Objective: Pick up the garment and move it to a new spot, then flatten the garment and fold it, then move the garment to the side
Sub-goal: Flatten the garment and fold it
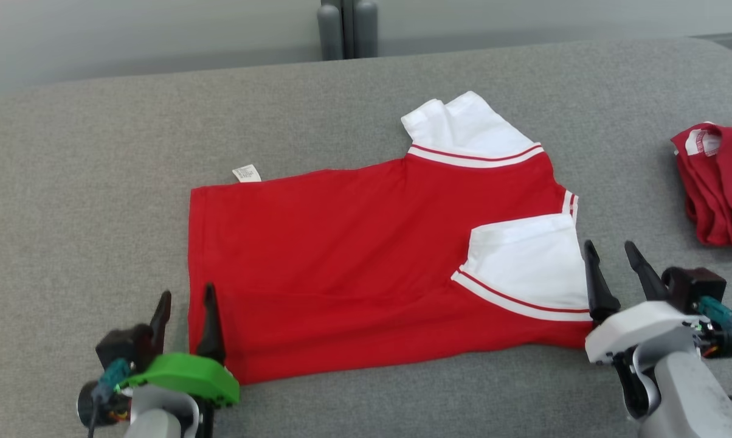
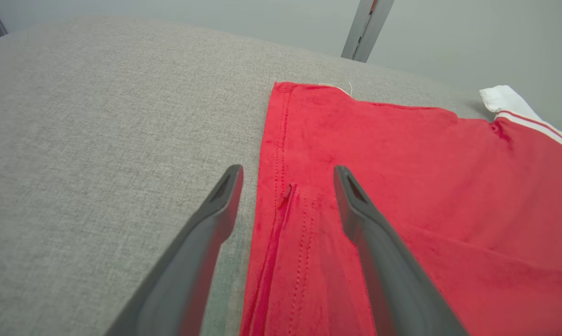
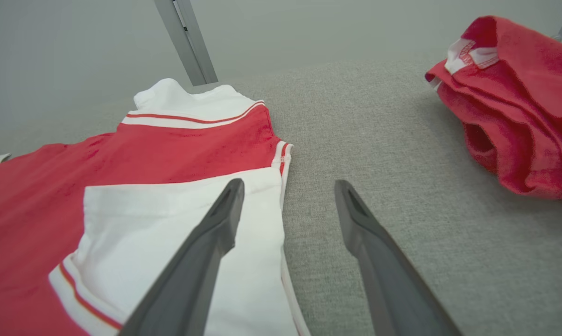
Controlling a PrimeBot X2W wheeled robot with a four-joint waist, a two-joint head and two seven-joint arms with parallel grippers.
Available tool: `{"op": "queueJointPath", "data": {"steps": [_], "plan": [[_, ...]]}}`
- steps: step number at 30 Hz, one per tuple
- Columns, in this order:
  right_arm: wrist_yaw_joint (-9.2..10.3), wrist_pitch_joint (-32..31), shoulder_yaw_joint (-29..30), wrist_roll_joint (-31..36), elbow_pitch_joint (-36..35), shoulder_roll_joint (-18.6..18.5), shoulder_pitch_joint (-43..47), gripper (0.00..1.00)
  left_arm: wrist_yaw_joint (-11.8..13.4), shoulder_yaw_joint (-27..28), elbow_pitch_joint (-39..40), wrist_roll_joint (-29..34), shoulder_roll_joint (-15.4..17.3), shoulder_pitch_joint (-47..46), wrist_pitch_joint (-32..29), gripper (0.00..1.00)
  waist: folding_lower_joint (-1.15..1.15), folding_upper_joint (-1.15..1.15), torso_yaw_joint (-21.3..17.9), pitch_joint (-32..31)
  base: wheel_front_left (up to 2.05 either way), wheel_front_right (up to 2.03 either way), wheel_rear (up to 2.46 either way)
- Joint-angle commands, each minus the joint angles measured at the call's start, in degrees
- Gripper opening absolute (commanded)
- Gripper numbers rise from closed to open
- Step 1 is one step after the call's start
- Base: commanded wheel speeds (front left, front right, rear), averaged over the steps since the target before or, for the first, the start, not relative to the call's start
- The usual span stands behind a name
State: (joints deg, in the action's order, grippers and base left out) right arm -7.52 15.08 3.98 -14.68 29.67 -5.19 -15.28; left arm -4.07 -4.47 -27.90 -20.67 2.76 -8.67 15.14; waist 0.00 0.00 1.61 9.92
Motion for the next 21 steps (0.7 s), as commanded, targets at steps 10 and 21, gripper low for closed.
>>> {"op": "queueJointPath", "data": {"steps": [10, 21], "plan": [[0.08, 0.1, -4.1, 4.1, 2.5, 0.3, -12.8, 1.0, -2.6, -0.3, -14.8, 4.0, 4.7, -22.4, 0.0, 1.0, 0.0, 0.0, -1.9, 9.5, 0.0, 0.0, 0.0], [0.08, -0.1, -8.7, 6.0, 7.8, -0.2, -23.0, 1.0, -3.4, -3.5, -30.6, 3.8, 7.3, -34.5, -0.2, 0.89, 0.0, 0.0, -3.2, 13.8, 0.0, 0.0, 0.0]]}}
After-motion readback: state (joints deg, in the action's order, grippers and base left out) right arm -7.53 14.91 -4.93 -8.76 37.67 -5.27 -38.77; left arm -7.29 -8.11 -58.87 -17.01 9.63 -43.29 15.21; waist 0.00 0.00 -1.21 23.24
